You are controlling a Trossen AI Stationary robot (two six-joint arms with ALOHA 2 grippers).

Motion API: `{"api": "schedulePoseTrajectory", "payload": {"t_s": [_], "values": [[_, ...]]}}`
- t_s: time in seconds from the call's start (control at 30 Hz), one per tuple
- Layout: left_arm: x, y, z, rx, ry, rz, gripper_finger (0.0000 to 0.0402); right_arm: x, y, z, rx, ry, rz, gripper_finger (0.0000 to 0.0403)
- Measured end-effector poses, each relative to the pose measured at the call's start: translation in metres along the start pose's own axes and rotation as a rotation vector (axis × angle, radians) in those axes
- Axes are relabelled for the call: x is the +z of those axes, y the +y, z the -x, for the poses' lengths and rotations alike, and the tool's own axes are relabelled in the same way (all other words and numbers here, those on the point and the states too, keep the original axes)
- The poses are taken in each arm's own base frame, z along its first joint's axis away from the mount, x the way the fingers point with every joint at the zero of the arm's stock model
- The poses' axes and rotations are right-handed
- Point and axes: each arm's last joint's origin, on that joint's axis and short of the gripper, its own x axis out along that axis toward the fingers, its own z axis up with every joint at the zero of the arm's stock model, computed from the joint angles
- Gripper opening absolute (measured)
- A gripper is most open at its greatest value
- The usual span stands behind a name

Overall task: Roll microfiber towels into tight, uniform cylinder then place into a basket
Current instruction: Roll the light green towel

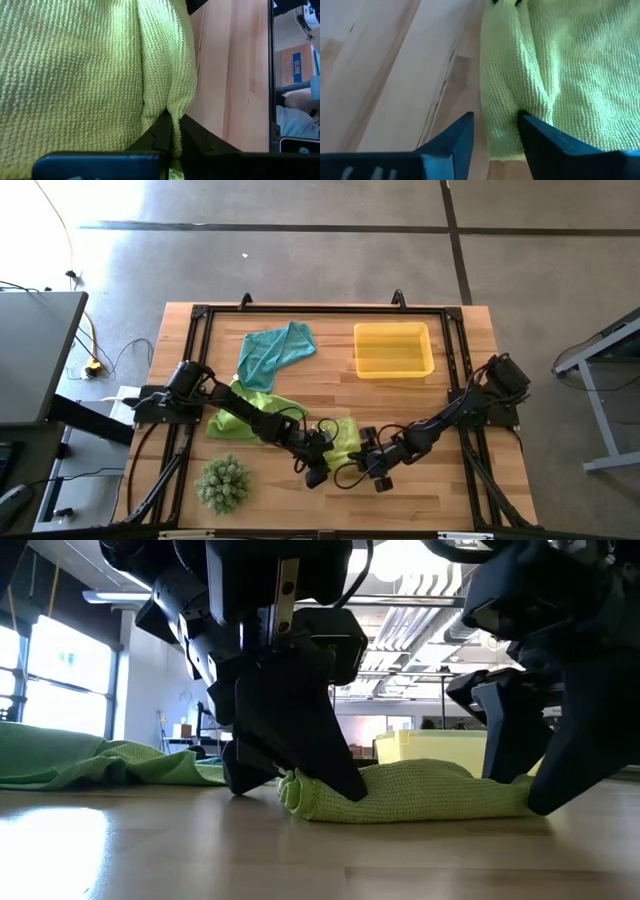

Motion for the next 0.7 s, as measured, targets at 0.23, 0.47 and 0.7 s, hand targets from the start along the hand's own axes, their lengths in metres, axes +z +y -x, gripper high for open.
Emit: {"api": "schedulePoseTrajectory", "payload": {"t_s": [0.23,0.47,0.7], "values": [[0.003,-0.004,0.008,0.000,-0.008,-0.045,0.0032,-0.001,-0.006,-0.001,-0.006,0.030,-0.097,0.0093],[0.009,-0.008,0.026,0.027,0.002,-0.163,0.0054,-0.003,-0.008,-0.002,0.012,0.052,-0.144,0.0021],[0.011,-0.005,0.054,0.144,0.076,-0.241,0.0062,-0.001,-0.015,-0.003,0.067,0.064,-0.236,0.0004]]}}
